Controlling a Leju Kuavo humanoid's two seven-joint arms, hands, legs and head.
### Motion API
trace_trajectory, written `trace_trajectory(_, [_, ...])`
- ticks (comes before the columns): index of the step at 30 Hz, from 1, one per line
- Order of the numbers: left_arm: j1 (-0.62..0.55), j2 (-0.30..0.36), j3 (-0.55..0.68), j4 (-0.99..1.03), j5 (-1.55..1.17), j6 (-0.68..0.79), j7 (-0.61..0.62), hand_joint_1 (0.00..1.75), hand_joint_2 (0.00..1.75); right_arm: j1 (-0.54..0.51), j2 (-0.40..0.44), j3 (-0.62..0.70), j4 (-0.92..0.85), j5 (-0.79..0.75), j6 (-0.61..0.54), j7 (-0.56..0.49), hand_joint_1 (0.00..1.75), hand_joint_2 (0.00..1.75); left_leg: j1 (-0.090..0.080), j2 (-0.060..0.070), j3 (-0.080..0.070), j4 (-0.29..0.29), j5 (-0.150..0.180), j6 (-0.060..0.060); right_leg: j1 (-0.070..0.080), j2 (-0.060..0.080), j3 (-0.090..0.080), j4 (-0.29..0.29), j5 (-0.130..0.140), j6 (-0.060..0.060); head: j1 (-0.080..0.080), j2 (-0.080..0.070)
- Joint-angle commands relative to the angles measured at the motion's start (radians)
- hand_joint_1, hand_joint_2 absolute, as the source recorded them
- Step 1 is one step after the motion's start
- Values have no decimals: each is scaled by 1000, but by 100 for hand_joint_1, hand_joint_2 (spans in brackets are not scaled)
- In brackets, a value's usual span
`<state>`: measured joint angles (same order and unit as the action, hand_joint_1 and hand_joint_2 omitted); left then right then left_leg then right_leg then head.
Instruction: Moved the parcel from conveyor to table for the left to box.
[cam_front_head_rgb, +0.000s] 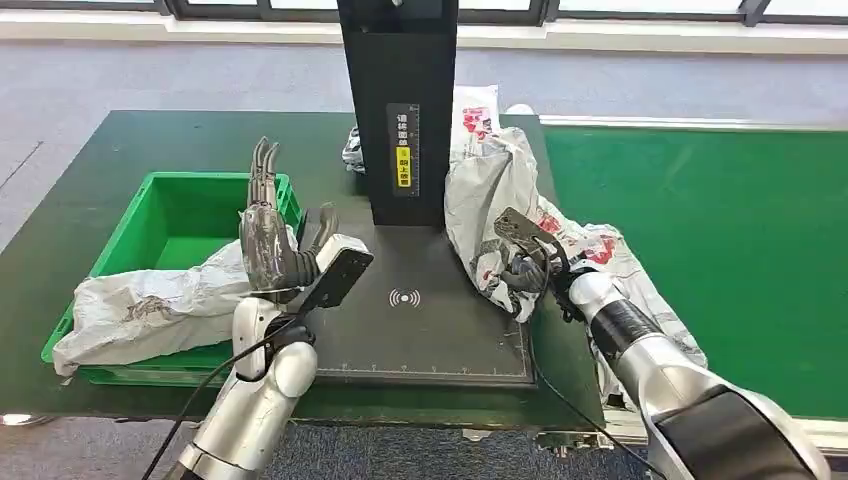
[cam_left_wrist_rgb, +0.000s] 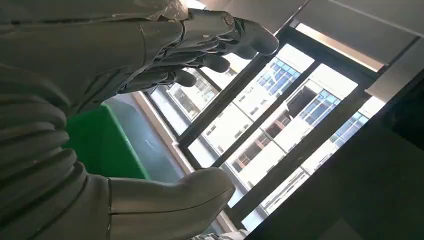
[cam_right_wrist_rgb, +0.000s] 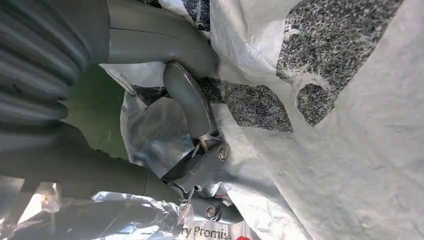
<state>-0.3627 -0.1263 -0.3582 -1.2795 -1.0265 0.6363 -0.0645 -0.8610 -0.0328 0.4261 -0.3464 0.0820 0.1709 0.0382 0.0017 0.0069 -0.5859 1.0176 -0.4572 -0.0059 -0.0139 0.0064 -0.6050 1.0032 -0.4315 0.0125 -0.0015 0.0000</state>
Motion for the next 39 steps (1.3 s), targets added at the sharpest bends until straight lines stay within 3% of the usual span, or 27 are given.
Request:
trace_trajectory(1, [-41,26,-47,58,-3,-7,5,0,175,-10,36,57,81,-9,33,10,14,175,1,0,1,-1,0,-1,1,0,1,-2,0,-1,0,0])
trace_trajectory(2, [-43,29,-46,63,-6,-2,6,0,175,-9,41,59,81,-7,35,7,175,175,1,0,2,-3,1,-1,1,0,2,-3,1,-1,0,0])
trace_trajectory(9, [-37,46,-40,74,1,19,-2,0,175,-23,54,18,73,-43,21,-18,175,175,1,5,2,-1,0,-1,1,4,1,-1,1,-2,0,0])
trace_trajectory(16, [-43,47,-33,99,21,52,-25,0,175,-30,66,-157,51,-229,64,-157,175,175,1,9,4,-2,-1,-3,2,9,1,-1,3,-4,0,0])
trace_trajectory(21, [-55,41,-29,110,28,51,-37,0,175,-34,74,-205,45,-302,107,-170,175,175,1,7,2,-1,0,-4,4,7,-1,0,2,-4,0,0])
trace_trajectory(29, [-62,31,-23,118,32,50,-50,0,175,-27,105,-217,1,-404,185,-223,175,175,2,5,1,-2,1,-4,3,6,-1,-1,2,-4,0,0])
trace_trajectory(39, [-53,24,2,110,44,62,-80,0,175,-45,193,-165,-21,-435,251,-179,175,175,2,5,0,-1,0,-4,3,5,-3,1,2,-5,-1,0])
